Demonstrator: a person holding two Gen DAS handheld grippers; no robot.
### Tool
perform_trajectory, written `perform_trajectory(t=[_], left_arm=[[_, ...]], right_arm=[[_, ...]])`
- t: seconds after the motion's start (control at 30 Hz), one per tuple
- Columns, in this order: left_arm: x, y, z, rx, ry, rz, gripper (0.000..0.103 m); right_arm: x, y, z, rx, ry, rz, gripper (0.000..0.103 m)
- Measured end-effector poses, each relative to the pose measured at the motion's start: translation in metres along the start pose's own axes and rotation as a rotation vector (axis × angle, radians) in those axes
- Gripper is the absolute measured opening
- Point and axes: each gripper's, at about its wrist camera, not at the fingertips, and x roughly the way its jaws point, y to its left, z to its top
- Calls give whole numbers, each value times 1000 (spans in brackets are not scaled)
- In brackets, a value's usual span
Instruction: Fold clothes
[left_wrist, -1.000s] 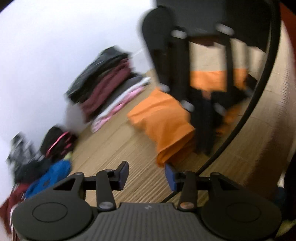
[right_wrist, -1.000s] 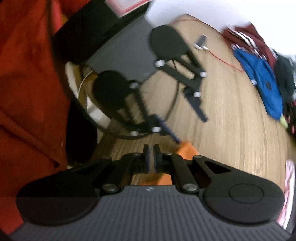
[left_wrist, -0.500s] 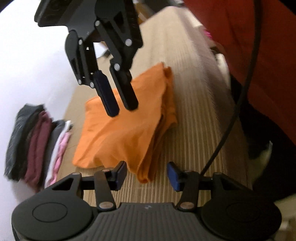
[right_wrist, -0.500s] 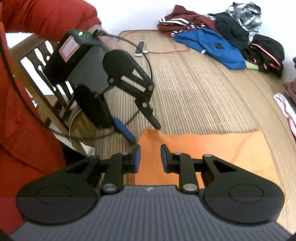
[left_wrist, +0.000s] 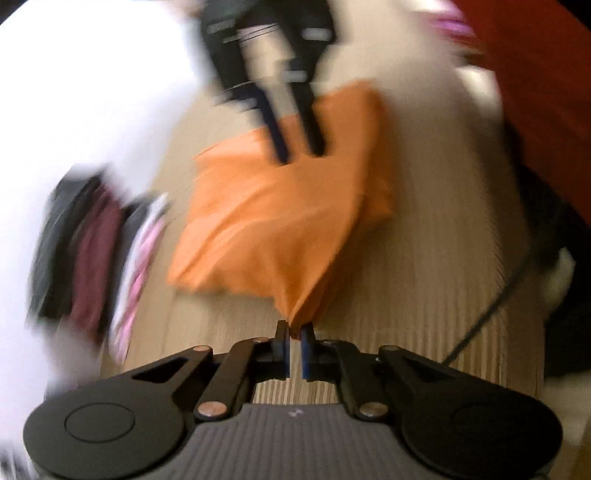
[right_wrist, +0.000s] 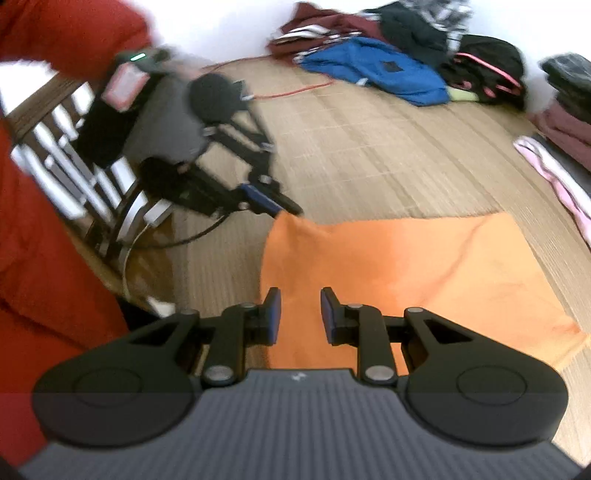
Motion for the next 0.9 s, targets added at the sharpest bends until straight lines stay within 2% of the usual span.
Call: perform_trajectory(t=[0.17, 0.2, 0.27, 0.33, 0.4, 0.43, 0.5, 0.53, 0.6, 0.63, 0.7, 0.8, 0.87, 0.9], left_arm=[[-11, 1, 1, -495, 144, 227, 2], [-14, 1, -2, -580, 166, 251, 3], [-24, -3, -8, -682, 177, 243, 5], [-33, -9, -12, -679, 170, 217, 7], [-32, -12, -7, -603, 156, 216, 8], [-29, -12, -4, -567, 143, 217, 10], [-22, -7, 2, -510, 107, 221, 22], [-19, -2, 5, -510, 84, 213, 29], [-13, 12, 10, -563, 40, 181, 29], [-5, 23, 15, -611, 25, 166, 29], [19, 50, 18, -771, 35, 116, 28], [62, 76, 5, -987, 181, -118, 22], [68, 84, -1, -1103, 225, -168, 10], [68, 87, -1, -1140, 254, -181, 7]], right_arm=[[2, -28, -6, 218, -74, -47, 26], [2, -34, -7, 256, -87, -57, 26], [4, -45, -9, 309, -107, -78, 26], [6, -53, -9, 326, -112, -92, 26], [11, -59, -7, 325, -110, -102, 26], [13, -62, -6, 323, -109, -108, 26], [18, -65, -2, 317, -118, -146, 26], [19, -65, -1, 317, -128, -171, 26], [24, -70, 2, 323, -149, -216, 26], [26, -72, 2, 327, -154, -240, 26], [27, -76, 0, 335, -158, -311, 26], [23, -89, -10, 377, -164, -373, 26], [24, -103, -20, 423, -128, -404, 26], [24, -115, -29, 505, -108, -407, 25]])
